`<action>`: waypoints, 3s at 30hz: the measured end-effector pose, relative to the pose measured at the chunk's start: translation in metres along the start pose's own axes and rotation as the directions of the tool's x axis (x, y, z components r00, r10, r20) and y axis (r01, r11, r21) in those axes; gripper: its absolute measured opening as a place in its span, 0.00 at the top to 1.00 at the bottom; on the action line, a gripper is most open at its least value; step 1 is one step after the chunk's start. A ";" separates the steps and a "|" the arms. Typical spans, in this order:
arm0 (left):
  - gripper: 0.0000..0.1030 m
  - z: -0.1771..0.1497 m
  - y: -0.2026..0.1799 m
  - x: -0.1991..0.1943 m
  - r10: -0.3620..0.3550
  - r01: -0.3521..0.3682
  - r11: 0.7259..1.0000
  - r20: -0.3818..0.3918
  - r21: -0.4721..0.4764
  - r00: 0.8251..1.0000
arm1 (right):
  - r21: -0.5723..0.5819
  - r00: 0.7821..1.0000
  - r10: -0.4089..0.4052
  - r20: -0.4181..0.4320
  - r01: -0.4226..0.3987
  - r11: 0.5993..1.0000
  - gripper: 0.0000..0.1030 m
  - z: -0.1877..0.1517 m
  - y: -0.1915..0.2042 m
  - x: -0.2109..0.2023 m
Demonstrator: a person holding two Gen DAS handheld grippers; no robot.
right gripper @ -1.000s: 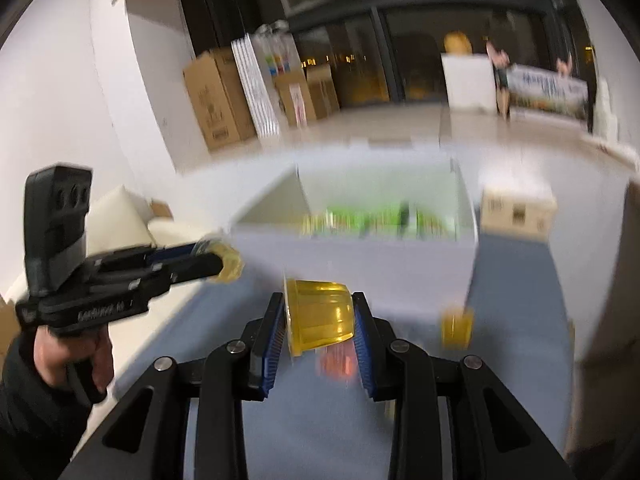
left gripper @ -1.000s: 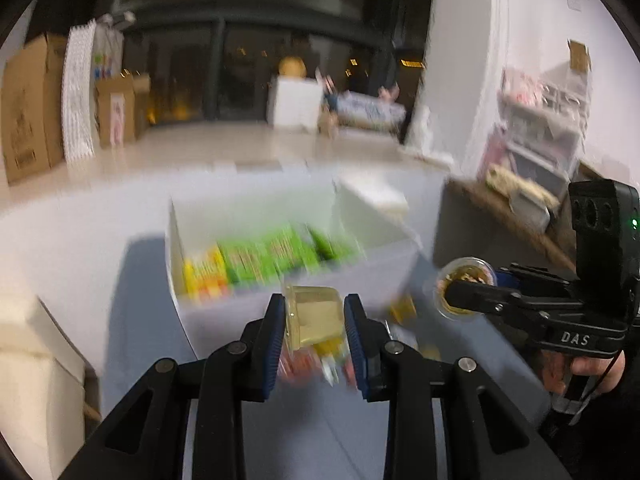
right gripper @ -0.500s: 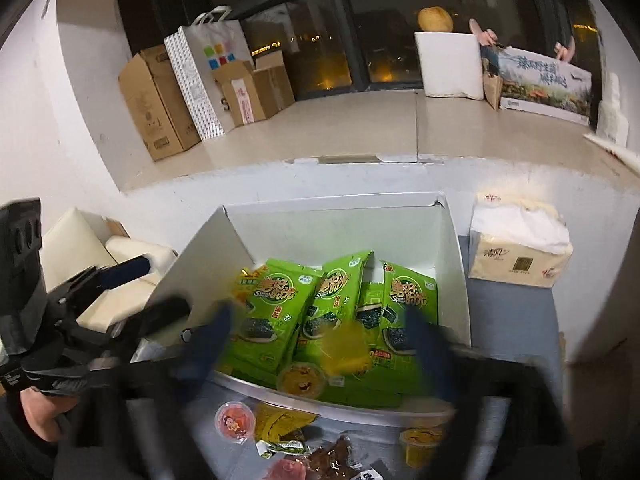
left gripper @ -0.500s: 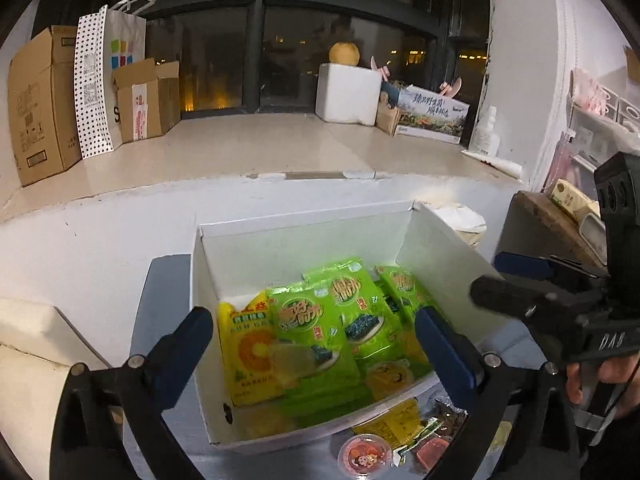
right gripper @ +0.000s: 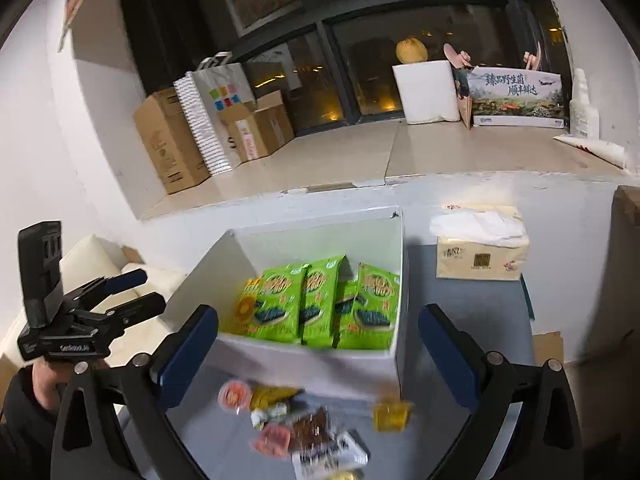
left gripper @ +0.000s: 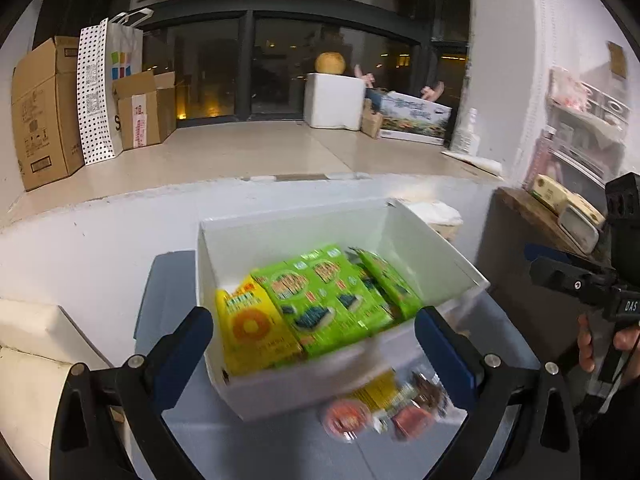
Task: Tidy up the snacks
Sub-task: 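Grasp the pale yellow jelly cup with the right gripper, then lower the jelly cup into the box with the right gripper while the left drops an orange cup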
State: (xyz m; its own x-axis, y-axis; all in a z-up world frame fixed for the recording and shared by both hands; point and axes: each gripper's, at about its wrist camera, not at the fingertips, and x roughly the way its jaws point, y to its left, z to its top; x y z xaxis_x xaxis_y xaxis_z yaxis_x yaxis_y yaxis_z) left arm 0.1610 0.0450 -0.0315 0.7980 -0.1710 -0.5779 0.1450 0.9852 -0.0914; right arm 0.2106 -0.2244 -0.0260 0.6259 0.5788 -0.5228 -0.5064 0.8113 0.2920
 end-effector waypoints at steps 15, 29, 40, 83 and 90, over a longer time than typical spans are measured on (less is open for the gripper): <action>0.00 -0.139 -0.029 -0.035 -0.070 0.065 0.994 -0.065 -0.083 0.995 | 0.011 0.982 -0.107 -0.158 0.110 0.994 0.00 -0.145 -0.002 -0.005; 0.00 -0.151 -0.027 -0.031 -0.069 0.058 0.992 -0.093 -0.111 0.993 | -0.038 0.963 -0.106 -0.248 0.100 0.994 0.41 -0.142 0.001 0.050; 0.00 -0.138 -0.021 -0.004 -0.063 0.048 0.991 -0.120 -0.121 0.991 | -0.011 0.973 -0.080 -0.218 0.080 0.997 0.66 -0.141 0.004 0.034; 0.54 0.026 0.010 0.011 -0.050 0.051 0.996 0.028 -0.068 0.998 | -0.087 1.000 -0.029 0.005 0.029 0.996 0.66 0.013 0.050 0.034; 0.41 0.029 0.021 0.064 0.009 -0.013 0.998 -0.064 -0.067 0.998 | -0.109 0.994 -0.082 -0.073 0.074 0.991 0.66 0.038 0.039 0.094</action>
State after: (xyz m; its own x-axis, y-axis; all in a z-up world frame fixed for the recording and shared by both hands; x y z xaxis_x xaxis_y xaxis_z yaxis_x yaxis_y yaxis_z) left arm 0.2319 0.0541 -0.0470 0.7600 -0.1612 -0.6296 0.0947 0.9859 -0.1382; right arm 0.2724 -0.1350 -0.0334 0.6204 0.5024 -0.6023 -0.5201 0.8383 0.1635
